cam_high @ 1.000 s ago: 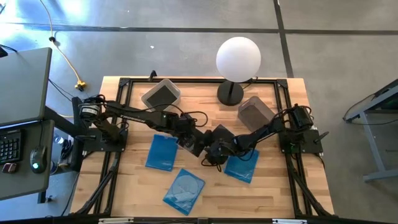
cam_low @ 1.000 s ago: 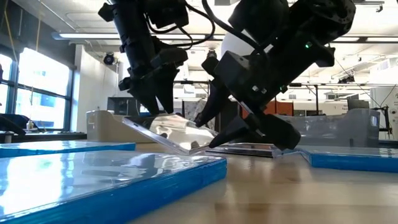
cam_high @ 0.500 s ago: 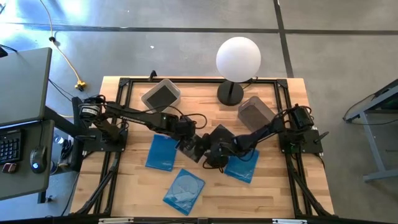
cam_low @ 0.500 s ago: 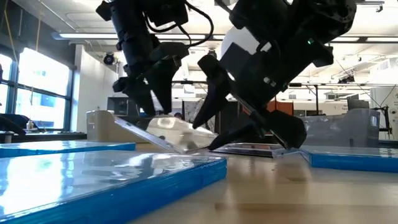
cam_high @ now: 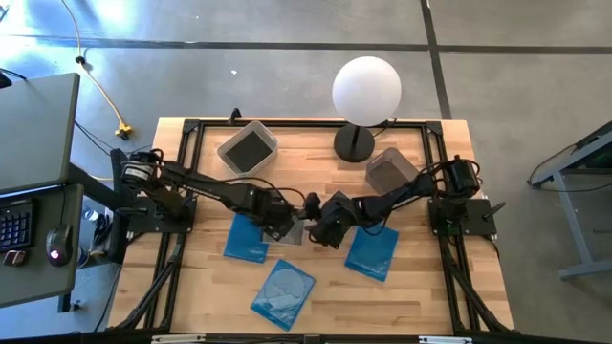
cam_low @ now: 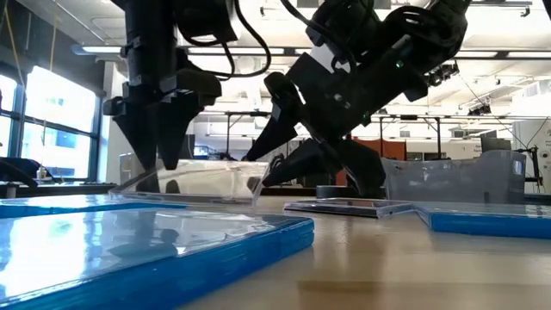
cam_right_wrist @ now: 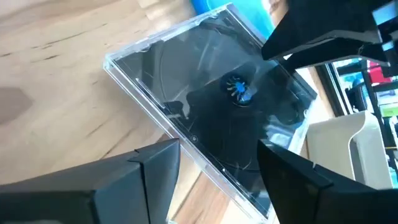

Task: Pick & place jewel cases by type
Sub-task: Put the left black CD case into the white bin

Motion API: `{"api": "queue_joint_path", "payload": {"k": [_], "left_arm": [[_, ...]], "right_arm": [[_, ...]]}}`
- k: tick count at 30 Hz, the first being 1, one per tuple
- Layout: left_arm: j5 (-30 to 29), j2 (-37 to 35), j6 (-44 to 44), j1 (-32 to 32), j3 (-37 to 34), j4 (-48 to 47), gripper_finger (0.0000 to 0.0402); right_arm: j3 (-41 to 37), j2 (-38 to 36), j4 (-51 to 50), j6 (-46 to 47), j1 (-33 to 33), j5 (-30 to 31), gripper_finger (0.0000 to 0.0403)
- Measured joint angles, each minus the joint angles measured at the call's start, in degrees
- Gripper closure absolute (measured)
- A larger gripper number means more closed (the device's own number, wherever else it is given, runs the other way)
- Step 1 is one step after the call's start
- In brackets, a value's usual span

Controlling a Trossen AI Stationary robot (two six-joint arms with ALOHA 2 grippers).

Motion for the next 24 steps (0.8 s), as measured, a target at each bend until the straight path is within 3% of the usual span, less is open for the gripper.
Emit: {"api": "queue_joint_path", "payload": {"k": [12, 16, 20, 24], "left_arm": [[-0.7, 0.0, -1.5, -0.5, -0.3, -7.0, 0.0172], [-0.5, 0.0, 6.0, -3.0, -0.3, -6.7, 0.0173], [0.2, 0.0, 13.4, -7.1, -0.3, -5.7, 0.0192], [-0.1, 0.0, 16.5, -11.1, -0.3, -2.8, 0.0222]], "right_arm": [[0.0, 0.0, -8.5, 1.8, 1.0, 3.6, 0.0195], [0.0, 0.0, -7.9, 3.0, 1.0, 7.3, 0.0195], [0.0, 0.0, -7.6, 10.7, -0.9, 9.2, 0.0195], [0.0, -0.1, -7.2, 17.8, -3.7, 4.2, 0.0195]]}}
